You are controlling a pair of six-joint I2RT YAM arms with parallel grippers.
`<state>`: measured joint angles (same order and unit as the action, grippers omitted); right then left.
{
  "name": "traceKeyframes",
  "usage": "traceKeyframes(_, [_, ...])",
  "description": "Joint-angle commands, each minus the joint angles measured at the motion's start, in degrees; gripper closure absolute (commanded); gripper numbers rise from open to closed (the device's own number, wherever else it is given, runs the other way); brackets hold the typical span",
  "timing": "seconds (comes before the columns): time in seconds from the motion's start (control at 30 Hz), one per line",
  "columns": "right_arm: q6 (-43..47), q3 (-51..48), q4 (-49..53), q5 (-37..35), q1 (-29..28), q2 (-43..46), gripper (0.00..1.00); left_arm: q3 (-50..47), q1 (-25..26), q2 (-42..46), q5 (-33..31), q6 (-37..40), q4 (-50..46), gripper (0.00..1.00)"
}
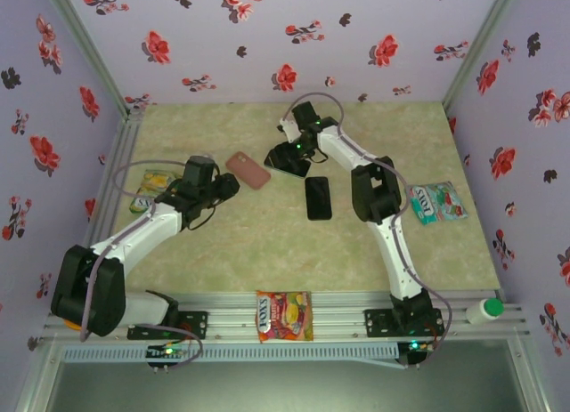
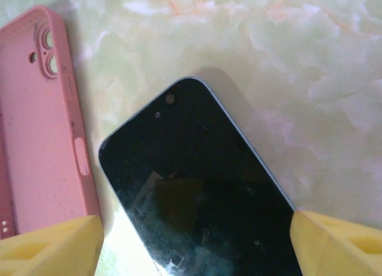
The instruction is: Put the phone into the phone case
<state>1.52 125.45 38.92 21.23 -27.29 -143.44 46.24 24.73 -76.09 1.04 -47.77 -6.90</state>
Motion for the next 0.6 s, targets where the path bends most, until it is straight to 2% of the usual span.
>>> traceKeyframes(0.0, [-3.78, -4.32, -1.87, 0.88, -0.01, 3.33, 0.17, -0.89, -0.54, 1.45, -1.03, -0.5, 0.96, 0.6])
traceKeyframes(0.27, [-3.4, -2.96, -2.82, 0.7, 2.84, 4.0, 0.14, -1.41, -0.48, 1.56, -0.95, -0.75, 1.02, 0.6])
traceKeyframes(0.57, [-1.48, 0.37, -0.6, -0.25, 3.21, 0.8, 0.14, -1.15, -0.47, 1.12, -0.95, -0.75, 0.92, 0.6])
